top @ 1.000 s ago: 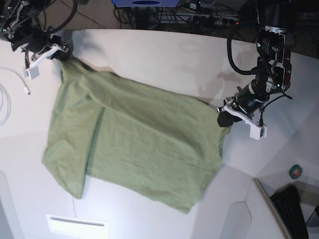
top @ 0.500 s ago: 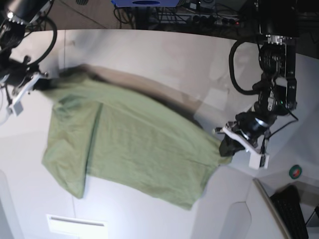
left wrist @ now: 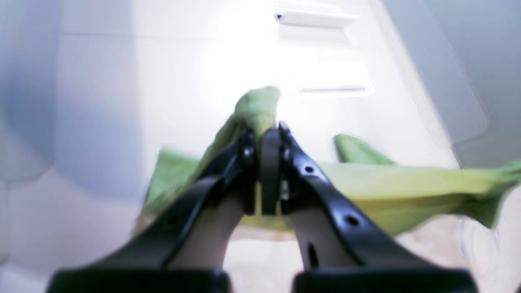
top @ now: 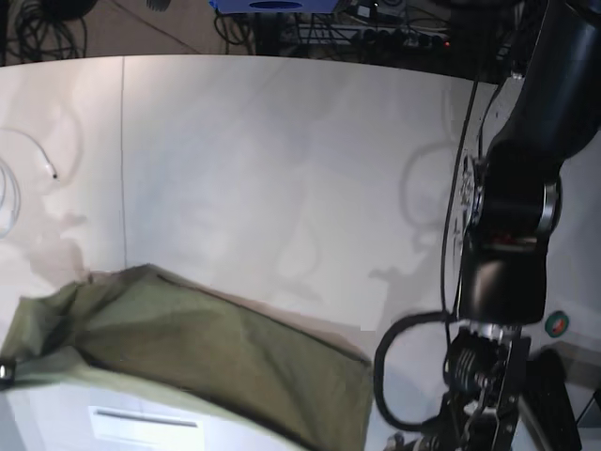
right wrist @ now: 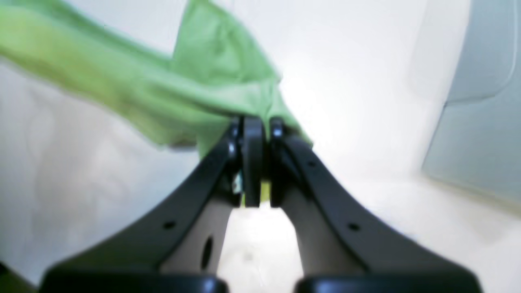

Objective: Layout the t-shirt on the table in an organized manner, then fold the t-shirt properly
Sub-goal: 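Lift the t-shirt high with both grippers and shake it out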

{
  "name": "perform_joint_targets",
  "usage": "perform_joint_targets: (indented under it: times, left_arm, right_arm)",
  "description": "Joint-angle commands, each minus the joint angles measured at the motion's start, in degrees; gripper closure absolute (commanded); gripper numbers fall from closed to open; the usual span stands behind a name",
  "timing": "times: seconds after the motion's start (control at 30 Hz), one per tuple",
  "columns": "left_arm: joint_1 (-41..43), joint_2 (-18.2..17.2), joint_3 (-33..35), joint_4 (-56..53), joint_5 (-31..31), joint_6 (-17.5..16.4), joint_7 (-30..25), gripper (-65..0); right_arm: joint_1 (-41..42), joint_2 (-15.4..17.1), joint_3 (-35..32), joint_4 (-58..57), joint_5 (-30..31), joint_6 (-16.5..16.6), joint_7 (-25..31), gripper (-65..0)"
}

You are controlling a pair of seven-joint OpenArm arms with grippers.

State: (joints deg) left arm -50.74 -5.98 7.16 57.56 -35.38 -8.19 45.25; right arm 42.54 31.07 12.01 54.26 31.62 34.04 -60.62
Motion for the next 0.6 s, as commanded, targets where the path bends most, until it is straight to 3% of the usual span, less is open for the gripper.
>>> perform_joint_targets:
  times: [0.0,0.1,0.23,0.33,0.43,0.57]
  left_arm:
    - [-6.36,0.40,-0.08,-1.08,-0.71,-0.21,-5.12,0.0]
    - [-15.15,2.42,-0.17,-8.11,-0.71,-0.21,-10.84,0.0]
    - [-22.27,3.82,-0.78,-10.83,-1.15,-0.21,-11.28,0.0]
    - [-22.36,3.82,-0.70,-7.32,-1.24,-0.21,-11.01,0.0]
    - [-15.68,2.15,-0.78,-1.34,-1.24,-0.12,-6.27,0.0]
    - [-1.08,-0.92,-0.70,10.53,-0.89,-0.12,-2.13,0.0]
  right_arm:
    - [6.29,2.73,-1.59,-0.68,0.96,-0.33,3.35,0.0]
    - [16.49,5.90,-6.78,-3.93,0.96,-0.33,5.19,0.0]
    - [25.81,8.36,-11.26,-2.96,0.96,-0.33,3.52,0.0]
    - [27.13,9.59,-11.70,0.82,1.39,-0.15,-0.61,0.0]
    - [20.44,9.85,-11.70,6.88,1.48,-0.15,-5.62,0.0]
    - [2.51,7.57,-7.13,13.83,1.31,-0.15,-5.97,0.0]
